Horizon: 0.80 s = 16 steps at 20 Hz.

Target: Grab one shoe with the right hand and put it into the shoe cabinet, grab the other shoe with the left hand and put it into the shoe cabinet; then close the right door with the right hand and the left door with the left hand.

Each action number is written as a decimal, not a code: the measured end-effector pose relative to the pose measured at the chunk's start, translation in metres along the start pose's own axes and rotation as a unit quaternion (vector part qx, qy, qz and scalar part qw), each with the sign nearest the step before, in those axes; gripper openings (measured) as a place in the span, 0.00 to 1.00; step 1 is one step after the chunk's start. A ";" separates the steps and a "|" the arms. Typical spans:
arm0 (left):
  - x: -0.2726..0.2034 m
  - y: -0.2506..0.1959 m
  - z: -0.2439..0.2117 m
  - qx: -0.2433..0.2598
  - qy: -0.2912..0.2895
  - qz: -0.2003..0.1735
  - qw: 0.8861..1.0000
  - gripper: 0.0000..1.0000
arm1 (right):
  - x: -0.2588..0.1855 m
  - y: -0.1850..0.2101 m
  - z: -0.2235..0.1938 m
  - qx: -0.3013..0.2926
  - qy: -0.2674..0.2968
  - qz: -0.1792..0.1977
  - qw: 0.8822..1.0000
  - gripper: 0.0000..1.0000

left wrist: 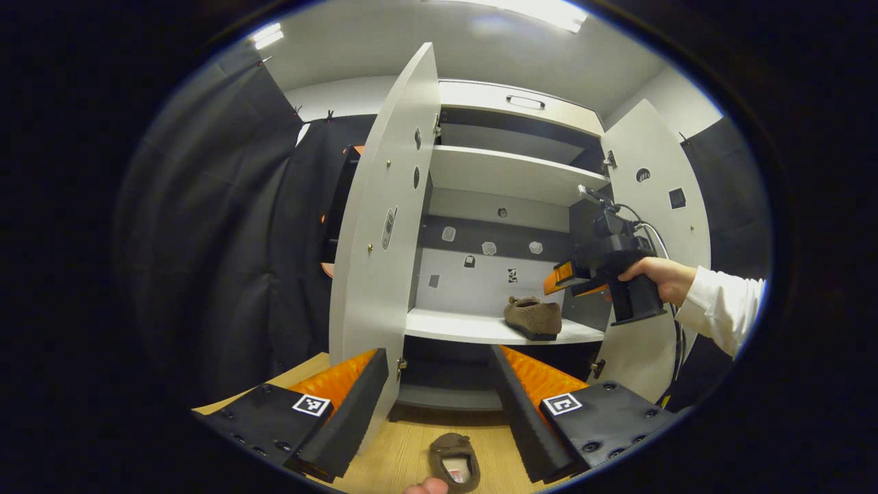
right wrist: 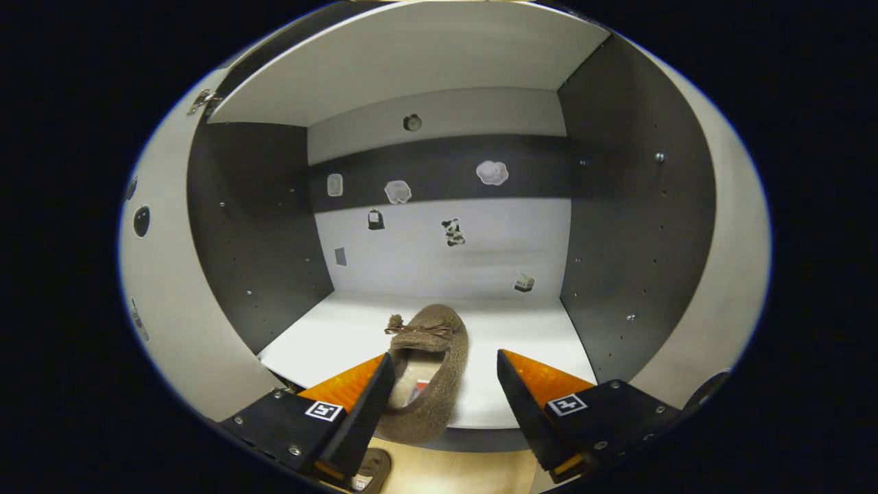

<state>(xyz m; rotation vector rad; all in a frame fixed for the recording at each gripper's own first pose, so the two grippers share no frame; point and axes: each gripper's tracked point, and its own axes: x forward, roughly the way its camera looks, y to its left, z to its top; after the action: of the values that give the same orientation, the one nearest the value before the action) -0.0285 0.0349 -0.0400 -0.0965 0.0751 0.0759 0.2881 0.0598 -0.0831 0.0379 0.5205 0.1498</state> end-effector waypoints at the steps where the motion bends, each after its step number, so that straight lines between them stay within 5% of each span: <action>1: -0.003 -0.001 0.001 -0.001 0.000 -0.002 1.000 0.96 | -0.015 0.002 0.005 -0.007 -0.019 -0.003 1.000 0.93; 8: -0.023 -0.009 -0.001 0.004 0.007 -0.014 1.000 0.96 | -0.112 0.012 -0.005 -0.011 -0.098 -0.002 0.995 0.93; 16: -0.036 -0.020 -0.032 0.018 0.049 -0.023 0.998 0.96 | -0.194 -0.002 -0.081 0.021 -0.125 -0.020 0.992 0.92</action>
<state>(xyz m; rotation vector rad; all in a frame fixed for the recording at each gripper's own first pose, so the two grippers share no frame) -0.0647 0.0095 -0.0674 -0.0662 0.1717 0.0230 0.0815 0.0281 -0.0578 0.0855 0.2742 0.0936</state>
